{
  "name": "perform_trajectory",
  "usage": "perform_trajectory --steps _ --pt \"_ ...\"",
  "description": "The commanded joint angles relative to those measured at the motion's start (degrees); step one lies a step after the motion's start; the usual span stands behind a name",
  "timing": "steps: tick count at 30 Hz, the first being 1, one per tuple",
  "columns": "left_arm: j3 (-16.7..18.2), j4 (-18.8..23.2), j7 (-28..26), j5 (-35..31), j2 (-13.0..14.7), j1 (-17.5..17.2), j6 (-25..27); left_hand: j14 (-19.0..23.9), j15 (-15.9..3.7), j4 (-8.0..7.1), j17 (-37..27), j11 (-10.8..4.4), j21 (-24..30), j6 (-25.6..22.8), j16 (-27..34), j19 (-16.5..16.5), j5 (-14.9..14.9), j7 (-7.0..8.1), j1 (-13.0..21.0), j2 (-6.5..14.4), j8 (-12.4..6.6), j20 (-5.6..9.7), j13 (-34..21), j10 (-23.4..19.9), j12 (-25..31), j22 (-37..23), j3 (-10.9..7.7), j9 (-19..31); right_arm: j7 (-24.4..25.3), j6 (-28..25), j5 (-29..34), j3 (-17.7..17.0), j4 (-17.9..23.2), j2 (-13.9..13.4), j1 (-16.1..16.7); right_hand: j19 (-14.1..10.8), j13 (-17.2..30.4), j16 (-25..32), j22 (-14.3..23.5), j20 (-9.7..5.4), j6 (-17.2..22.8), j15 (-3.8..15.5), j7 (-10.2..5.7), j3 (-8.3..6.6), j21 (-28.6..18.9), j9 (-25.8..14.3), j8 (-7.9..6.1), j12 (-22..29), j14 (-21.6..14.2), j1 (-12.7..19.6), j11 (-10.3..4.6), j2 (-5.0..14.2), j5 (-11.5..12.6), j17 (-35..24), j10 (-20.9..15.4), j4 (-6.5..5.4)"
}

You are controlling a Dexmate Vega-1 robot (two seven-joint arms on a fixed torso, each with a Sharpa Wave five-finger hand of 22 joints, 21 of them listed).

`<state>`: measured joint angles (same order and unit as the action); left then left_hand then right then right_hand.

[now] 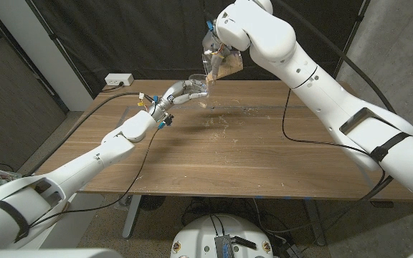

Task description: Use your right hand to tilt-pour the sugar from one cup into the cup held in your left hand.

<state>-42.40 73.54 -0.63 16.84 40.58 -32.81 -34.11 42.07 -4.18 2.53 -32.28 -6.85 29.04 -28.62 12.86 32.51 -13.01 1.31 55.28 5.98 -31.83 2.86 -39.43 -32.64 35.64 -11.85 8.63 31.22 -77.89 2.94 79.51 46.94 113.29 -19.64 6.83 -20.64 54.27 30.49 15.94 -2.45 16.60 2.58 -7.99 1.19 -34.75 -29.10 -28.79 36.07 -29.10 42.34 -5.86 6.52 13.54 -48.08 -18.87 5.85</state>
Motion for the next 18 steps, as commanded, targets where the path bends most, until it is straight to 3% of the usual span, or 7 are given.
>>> perform_trajectory --steps 1,18 --pt "-0.2 -1.5 0.3 0.5 -0.5 0.0 -1.3 0.5 -4.76 0.11 -0.2 -0.59 0.3 -0.6 -0.2 -0.1 0.1 0.16 0.6 0.5 -0.27 1.86 -0.2 -0.5 0.3 -0.1 0.43 0.0 -0.3 1.4 0.3 1.1 -1.7 1.2 -1.2 -0.4 0.2 0.0 0.2 -3.01 3.0 10.59 -2.72 -0.1 -0.3 -0.2 -0.27 0.3 -0.5 0.0 0.13 0.44 0.5 -0.2 -0.6 0.25" --pt "-0.1 -2.2 0.5 0.6 -0.6 0.2 -2.0 0.4 -4.6 -0.01 -0.3 -0.52 0.4 -0.8 -0.3 -0.1 0.2 0.19 0.6 0.6 -0.45 1.95 -0.3 -0.7 0.4 -0.1 0.65 0.0 0.5 1.7 0.4 1.6 -2.6 1.3 -1.6 -0.5 0.3 -0.2 0.0 -3.06 3.4 10.59 -2.82 -0.06 -0.5 -0.2 -0.22 0.2 -0.7 0.0 0.05 0.42 0.5 -0.7 -0.9 0.27"
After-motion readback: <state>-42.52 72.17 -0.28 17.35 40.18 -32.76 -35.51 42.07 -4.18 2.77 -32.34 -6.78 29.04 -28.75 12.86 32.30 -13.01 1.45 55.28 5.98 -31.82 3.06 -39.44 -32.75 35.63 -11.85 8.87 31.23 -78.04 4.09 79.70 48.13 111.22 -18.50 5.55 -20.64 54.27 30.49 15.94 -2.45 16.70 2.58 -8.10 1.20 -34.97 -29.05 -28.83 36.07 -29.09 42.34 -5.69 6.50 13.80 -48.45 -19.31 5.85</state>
